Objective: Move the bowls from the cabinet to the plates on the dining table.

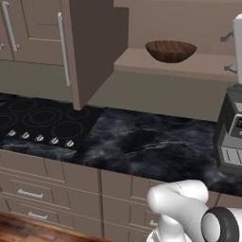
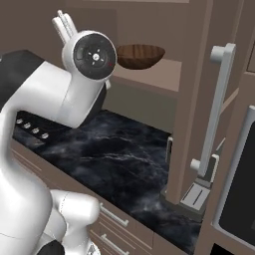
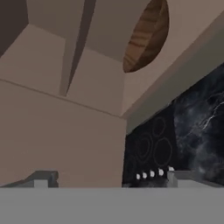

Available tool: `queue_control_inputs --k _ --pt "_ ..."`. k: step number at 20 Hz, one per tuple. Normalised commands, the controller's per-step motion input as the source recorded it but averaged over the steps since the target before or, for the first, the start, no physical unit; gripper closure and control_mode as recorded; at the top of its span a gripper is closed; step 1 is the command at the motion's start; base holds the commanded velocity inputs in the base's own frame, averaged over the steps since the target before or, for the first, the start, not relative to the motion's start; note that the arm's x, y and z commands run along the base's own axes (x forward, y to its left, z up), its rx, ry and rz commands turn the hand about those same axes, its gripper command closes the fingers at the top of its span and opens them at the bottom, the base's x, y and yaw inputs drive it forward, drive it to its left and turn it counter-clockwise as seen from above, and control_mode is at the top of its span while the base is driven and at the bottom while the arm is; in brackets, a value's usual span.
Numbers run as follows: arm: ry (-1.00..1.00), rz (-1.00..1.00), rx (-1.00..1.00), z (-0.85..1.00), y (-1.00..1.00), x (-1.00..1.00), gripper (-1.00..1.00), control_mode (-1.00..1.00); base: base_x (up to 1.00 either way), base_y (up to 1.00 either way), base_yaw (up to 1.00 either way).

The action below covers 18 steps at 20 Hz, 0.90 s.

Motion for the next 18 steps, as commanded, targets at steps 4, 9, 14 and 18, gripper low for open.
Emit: queue_control_inputs --k 4,9,14,18 --pt "-0.13 0.0 -0.21 0.0 -0.03 0.0 -1.0 -1.0 0.0 0.0 0.0" --pt "-0.15 -0.03 -0.17 -0.03 0.0 0.0 -1.0 -1.0 0.0 0.0 0.0" --pt "-0.03 -0.12 -0.11 -0.19 0.0 -0.04 -1.0 -1.0 0.0 0.0 0.0" --pt "0.0 -0.07 0.0 -0.1 0.01 0.01 -1.0 -1.0 0.0 0.0 0.0"
